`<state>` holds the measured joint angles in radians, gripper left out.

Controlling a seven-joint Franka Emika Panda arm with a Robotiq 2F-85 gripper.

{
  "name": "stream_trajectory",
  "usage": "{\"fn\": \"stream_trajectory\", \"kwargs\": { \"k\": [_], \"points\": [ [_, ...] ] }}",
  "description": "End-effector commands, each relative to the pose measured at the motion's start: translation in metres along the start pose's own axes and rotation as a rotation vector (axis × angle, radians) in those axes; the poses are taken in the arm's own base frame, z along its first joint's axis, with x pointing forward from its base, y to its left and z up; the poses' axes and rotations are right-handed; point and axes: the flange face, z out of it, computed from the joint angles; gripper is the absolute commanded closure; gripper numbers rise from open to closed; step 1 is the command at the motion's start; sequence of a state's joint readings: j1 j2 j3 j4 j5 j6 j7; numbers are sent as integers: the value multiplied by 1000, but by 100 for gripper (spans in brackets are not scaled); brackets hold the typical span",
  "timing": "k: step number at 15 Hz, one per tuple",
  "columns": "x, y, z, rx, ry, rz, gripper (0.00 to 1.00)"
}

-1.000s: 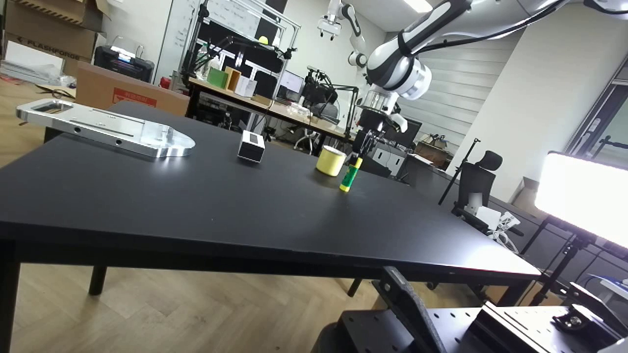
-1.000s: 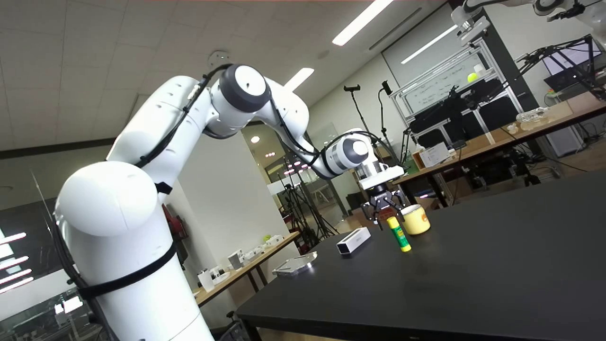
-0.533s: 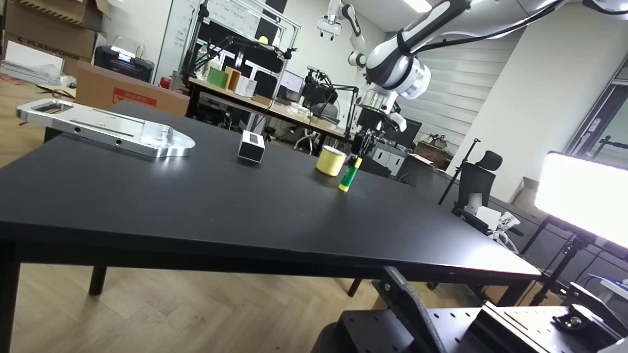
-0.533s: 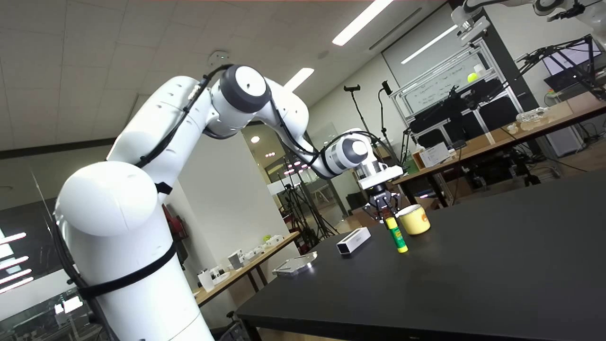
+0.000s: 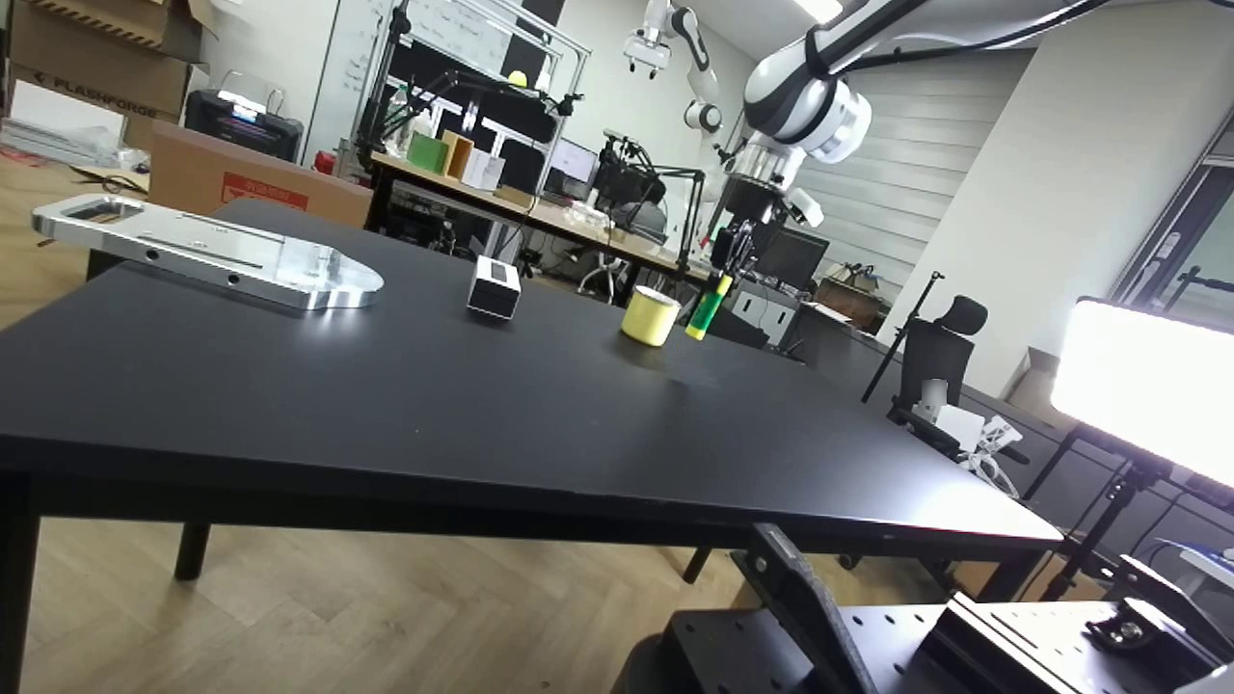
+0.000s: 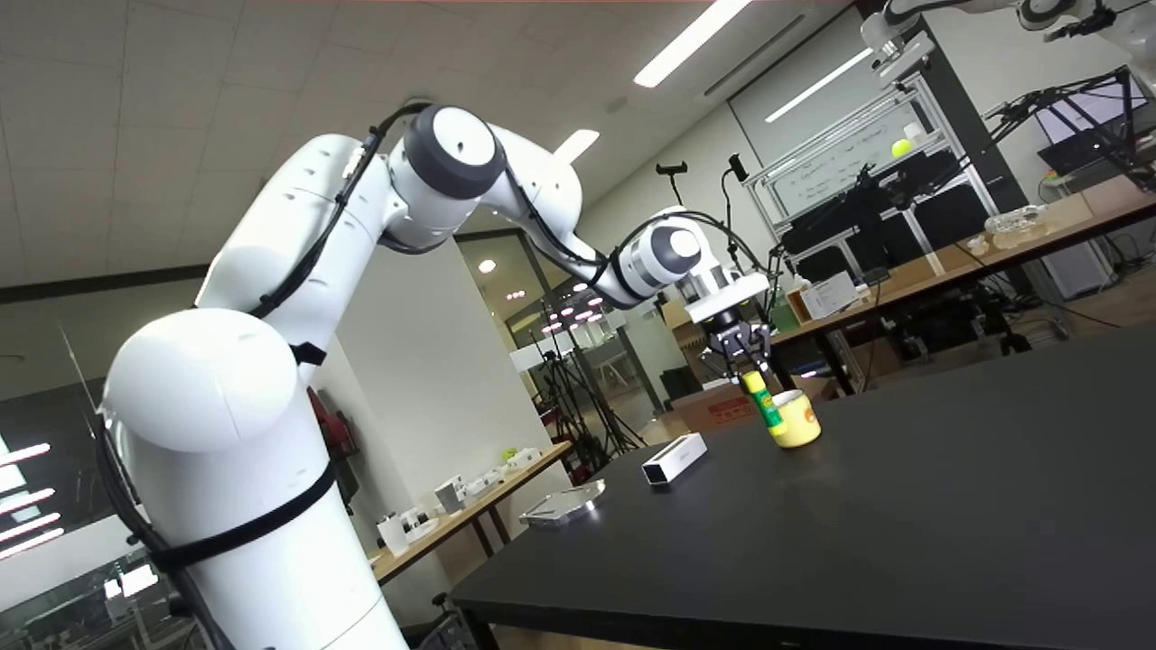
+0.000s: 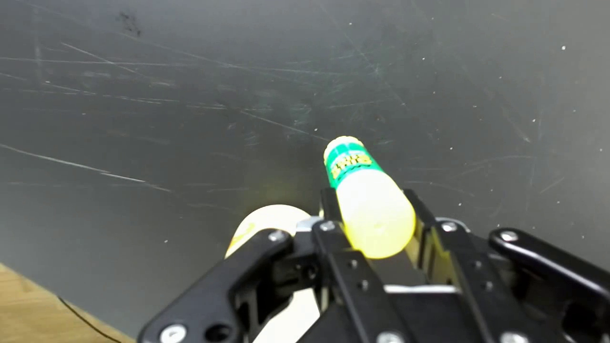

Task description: Pick the bottle on the table and put it in the mug

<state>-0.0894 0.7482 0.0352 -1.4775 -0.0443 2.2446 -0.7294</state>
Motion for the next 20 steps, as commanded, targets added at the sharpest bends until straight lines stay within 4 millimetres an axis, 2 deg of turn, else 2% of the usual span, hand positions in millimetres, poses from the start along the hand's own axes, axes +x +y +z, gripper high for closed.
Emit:
{"fn": "stream_trajectory", "kwargs": {
  "k": [1,4,6,8,15,20],
  "points": [
    [0,23,-60,-44,35,69,91],
    [4,39,-93,-95,101,98,91],
    [11,44,-100,-114,112,96,91],
    [23,44,-97,-125,111,82,91],
    [60,36,-61,-125,116,23,91],
    [70,32,-21,-89,121,17,91]
  ]
}}
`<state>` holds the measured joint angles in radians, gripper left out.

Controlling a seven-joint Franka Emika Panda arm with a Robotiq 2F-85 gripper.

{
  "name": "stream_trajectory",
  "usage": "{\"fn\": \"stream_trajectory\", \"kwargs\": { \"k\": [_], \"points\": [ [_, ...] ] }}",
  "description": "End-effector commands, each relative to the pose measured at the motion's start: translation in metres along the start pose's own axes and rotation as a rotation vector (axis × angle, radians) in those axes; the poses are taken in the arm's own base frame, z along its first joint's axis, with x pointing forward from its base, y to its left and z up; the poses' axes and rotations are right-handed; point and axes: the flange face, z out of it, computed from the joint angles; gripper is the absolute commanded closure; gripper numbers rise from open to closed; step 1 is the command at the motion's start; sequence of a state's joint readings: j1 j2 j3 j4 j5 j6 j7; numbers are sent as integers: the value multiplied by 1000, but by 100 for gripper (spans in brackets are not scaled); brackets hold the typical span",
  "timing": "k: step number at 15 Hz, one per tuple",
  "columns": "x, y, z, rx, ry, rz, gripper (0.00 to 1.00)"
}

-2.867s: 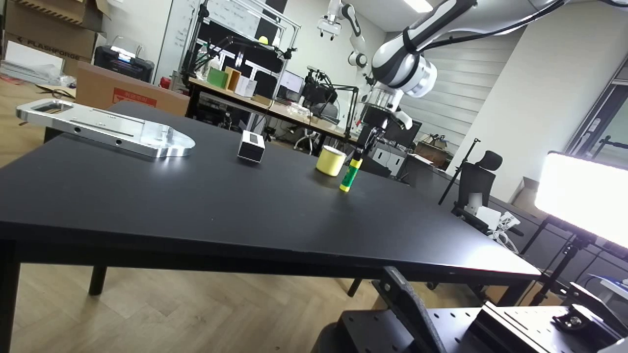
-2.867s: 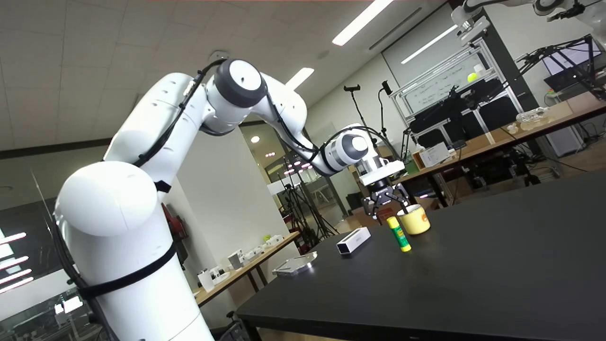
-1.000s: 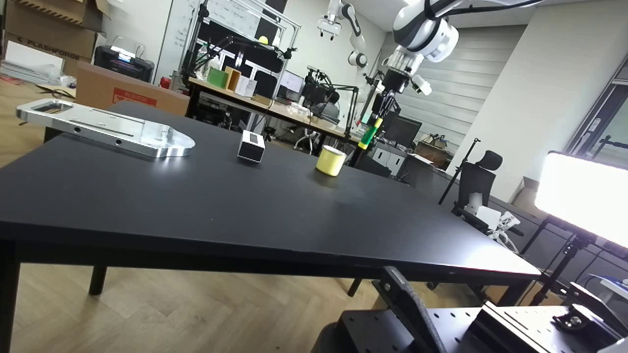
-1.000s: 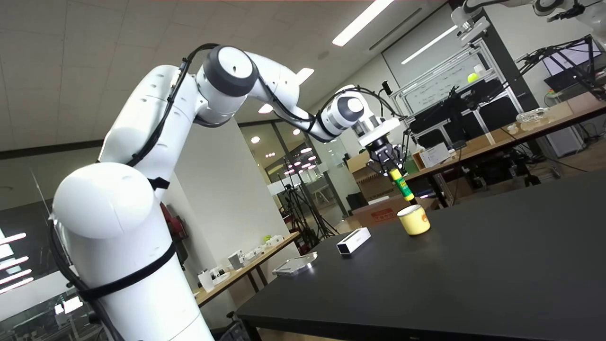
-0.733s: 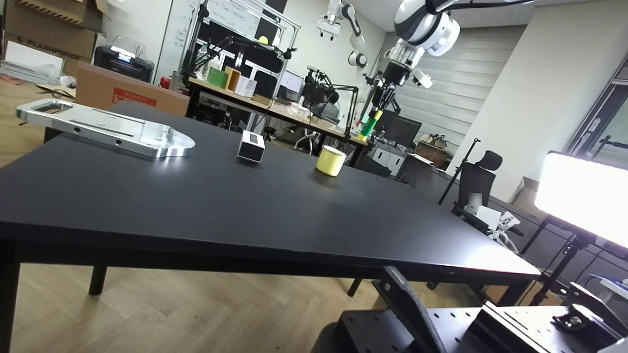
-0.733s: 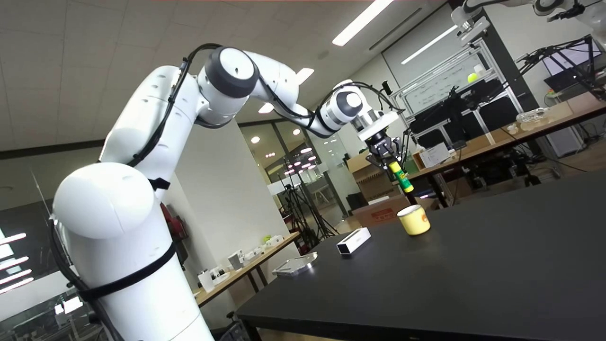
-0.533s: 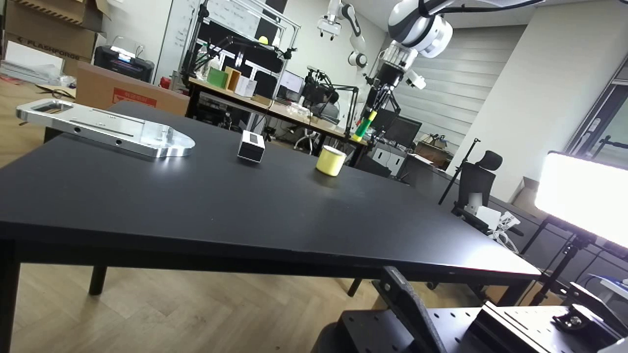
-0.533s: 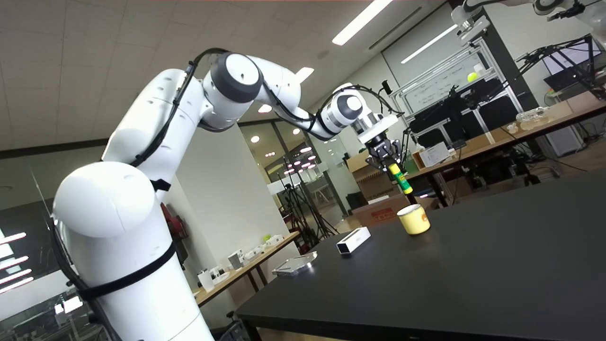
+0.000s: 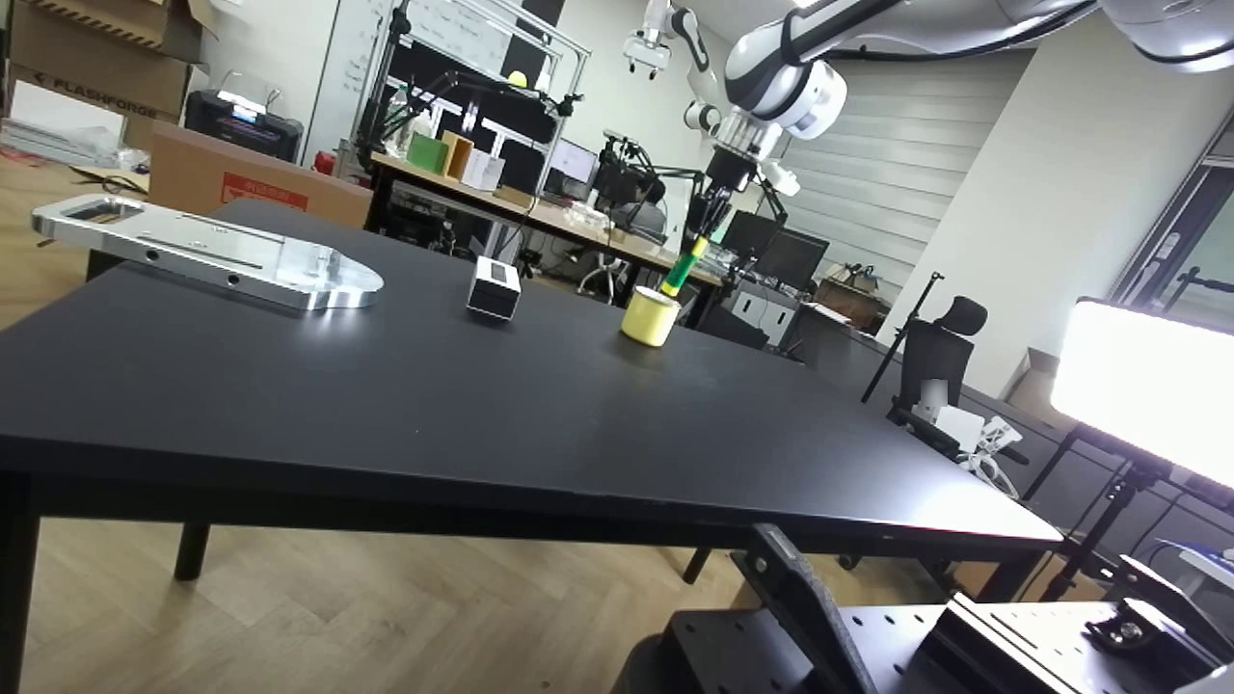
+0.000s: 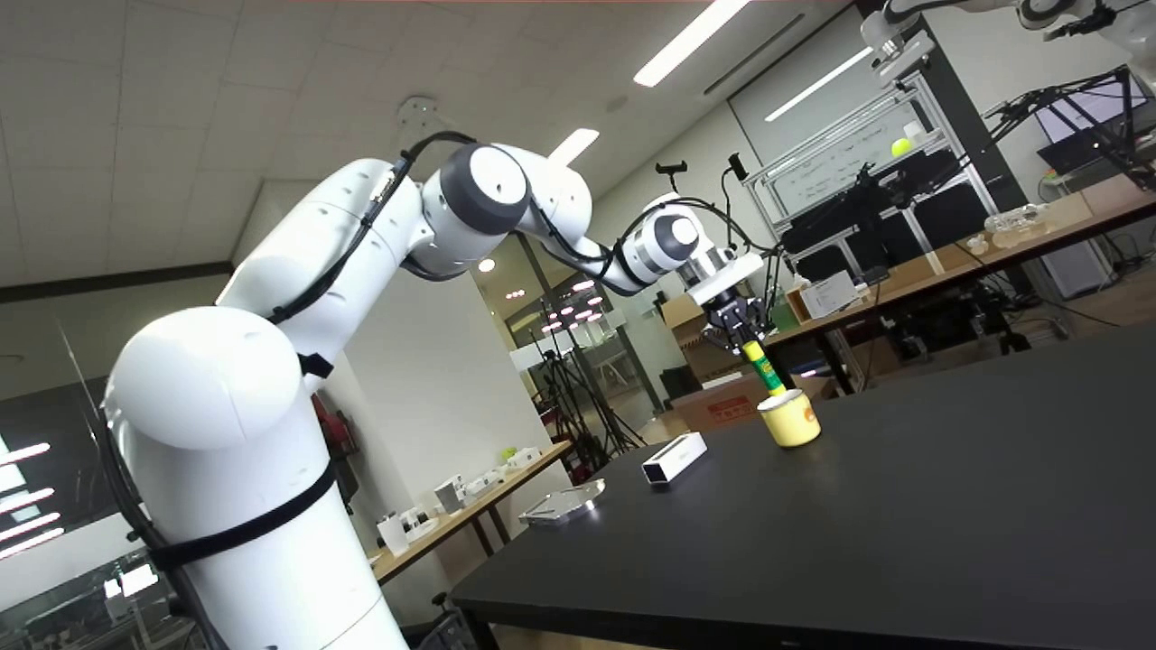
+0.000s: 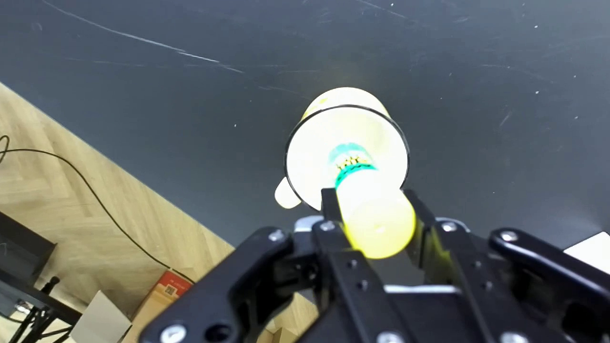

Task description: Pick the bottle on the table and put it in the mug

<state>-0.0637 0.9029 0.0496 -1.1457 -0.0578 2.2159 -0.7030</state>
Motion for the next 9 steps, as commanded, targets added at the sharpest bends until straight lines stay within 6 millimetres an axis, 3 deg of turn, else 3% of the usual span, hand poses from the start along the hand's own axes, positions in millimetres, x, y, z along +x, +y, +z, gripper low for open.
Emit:
{"fn": "stream_trajectory", "kwargs": {
  "k": [1,6,9],
  "points": [
    [7,3,22,16,2,24,91],
    [0,1,53,49,-37,34,91],
    [-3,-1,56,69,-55,41,91]
  ]
}}
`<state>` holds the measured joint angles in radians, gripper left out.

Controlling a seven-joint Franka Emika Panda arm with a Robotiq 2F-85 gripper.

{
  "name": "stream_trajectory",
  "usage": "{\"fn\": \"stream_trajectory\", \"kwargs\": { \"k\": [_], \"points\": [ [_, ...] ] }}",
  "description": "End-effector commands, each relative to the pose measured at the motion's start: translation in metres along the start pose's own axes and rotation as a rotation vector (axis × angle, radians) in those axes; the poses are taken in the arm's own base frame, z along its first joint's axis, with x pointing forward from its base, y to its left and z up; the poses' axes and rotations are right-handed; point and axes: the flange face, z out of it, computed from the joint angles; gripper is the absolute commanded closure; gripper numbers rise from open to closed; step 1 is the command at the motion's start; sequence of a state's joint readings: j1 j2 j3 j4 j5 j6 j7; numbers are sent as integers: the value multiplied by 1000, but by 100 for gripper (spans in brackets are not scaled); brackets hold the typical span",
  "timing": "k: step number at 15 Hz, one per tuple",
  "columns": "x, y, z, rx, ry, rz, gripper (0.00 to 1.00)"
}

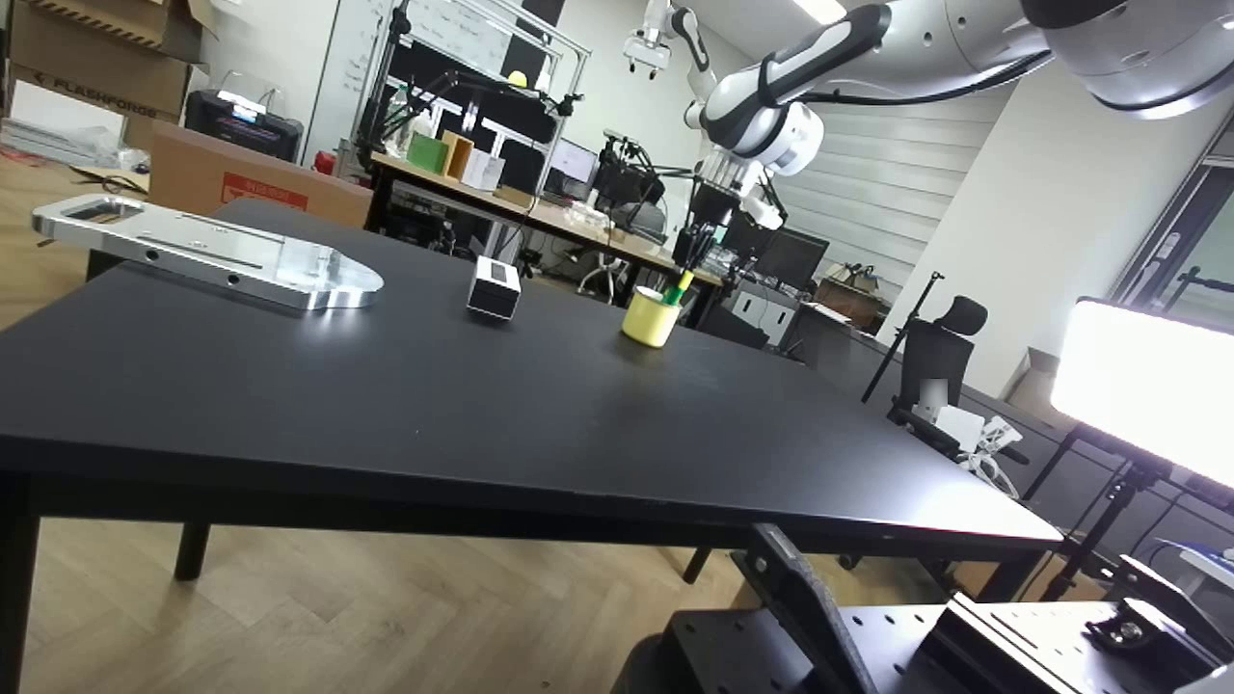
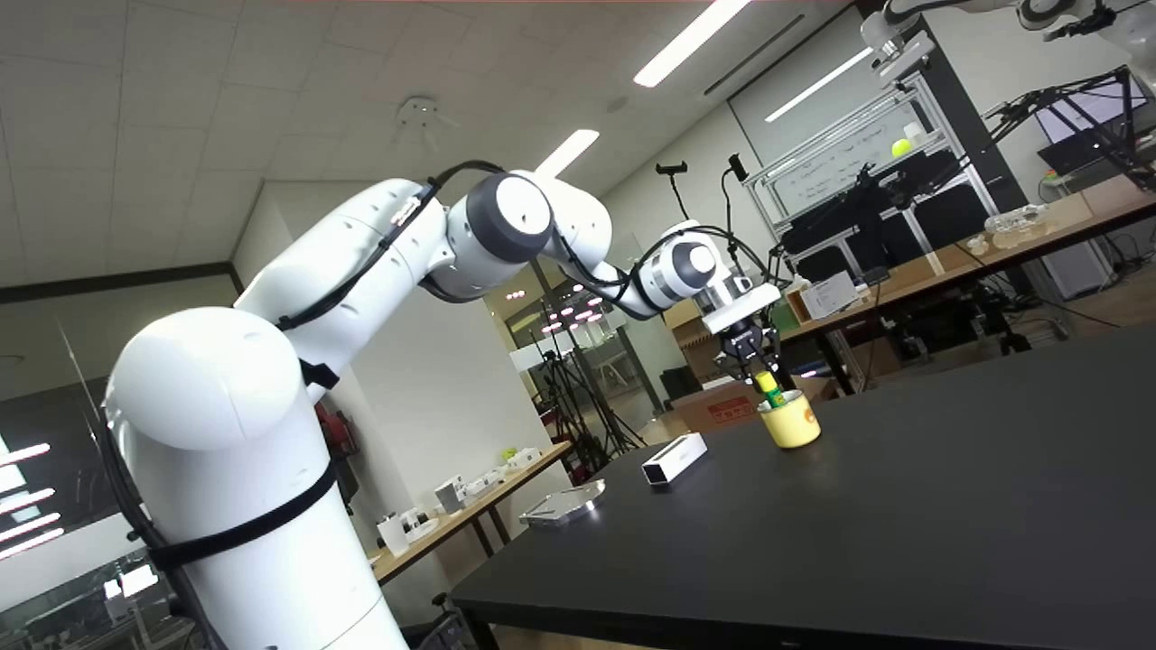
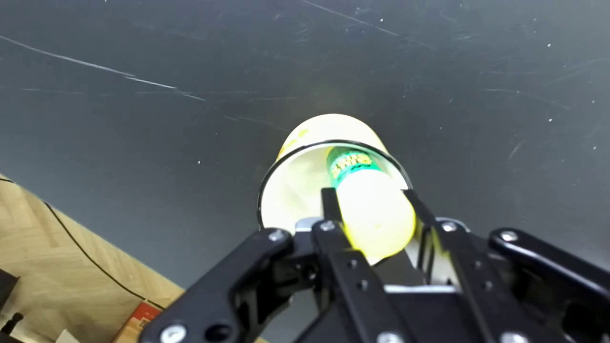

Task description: Pick the bottle on the table and put it in the mug

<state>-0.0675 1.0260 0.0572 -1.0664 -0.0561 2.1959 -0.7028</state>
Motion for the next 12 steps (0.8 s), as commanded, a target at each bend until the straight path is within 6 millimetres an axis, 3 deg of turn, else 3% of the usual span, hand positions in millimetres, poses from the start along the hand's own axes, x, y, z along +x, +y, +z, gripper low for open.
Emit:
{"fn": "stream_trajectory", "kwargs": {
  "k": [1,2,3,5,9,12],
  "points": [
    [2,2,-5,19,-25,32,91],
    [2,2,-5,24,-29,33,91],
    [1,1,-5,26,-37,36,41],
    [1,0,-8,33,-46,43,34],
    [1,1,-33,35,-46,47,6],
    [-2,-1,-63,30,-53,48,0]
  ]
}}
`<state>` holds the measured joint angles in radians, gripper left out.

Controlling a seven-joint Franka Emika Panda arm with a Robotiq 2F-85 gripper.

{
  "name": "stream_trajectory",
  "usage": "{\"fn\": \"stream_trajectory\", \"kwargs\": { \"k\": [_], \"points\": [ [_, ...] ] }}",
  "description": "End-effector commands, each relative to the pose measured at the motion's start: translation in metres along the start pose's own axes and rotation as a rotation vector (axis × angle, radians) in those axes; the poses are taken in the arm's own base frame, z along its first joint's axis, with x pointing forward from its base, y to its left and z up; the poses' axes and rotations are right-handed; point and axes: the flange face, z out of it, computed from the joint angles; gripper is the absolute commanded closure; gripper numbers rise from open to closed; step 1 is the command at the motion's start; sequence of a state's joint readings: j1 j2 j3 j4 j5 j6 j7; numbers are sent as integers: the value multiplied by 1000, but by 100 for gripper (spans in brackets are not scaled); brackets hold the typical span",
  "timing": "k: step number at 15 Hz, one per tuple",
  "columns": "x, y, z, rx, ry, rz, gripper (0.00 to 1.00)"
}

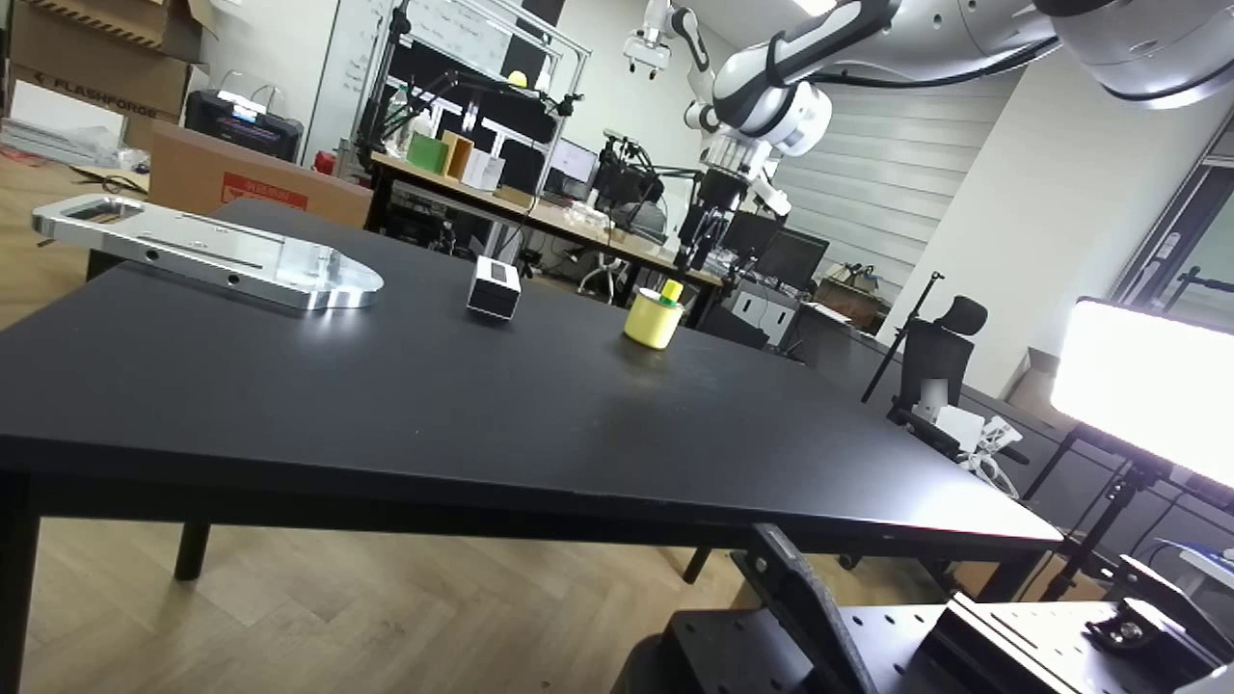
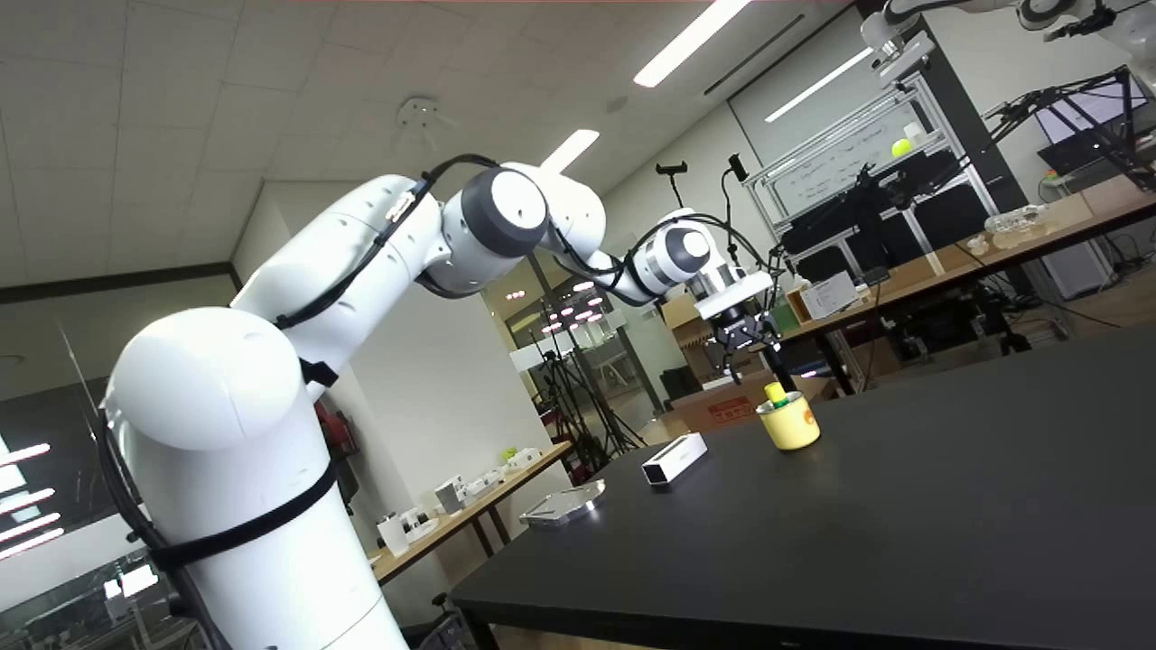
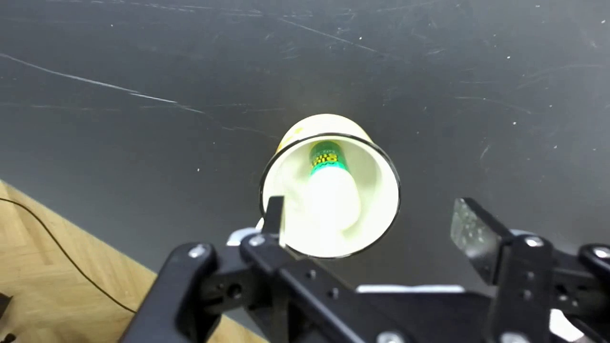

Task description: Pick the bottle on the table and put it in the mug

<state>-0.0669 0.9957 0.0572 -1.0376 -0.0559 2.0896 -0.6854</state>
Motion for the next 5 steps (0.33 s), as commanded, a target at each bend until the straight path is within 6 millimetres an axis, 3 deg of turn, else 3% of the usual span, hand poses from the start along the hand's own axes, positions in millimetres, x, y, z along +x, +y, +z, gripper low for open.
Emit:
{"fn": "stream_trajectory", "kwargs": {
  "k": [1,2,3,5],
  "points": [
    [-8,-6,-47,10,-30,27,0],
    [-13,-8,-57,10,-48,35,0],
    [-2,0,-34,5,-14,3,0],
    [-2,-1,-44,3,-11,0,0]
  ]
}}
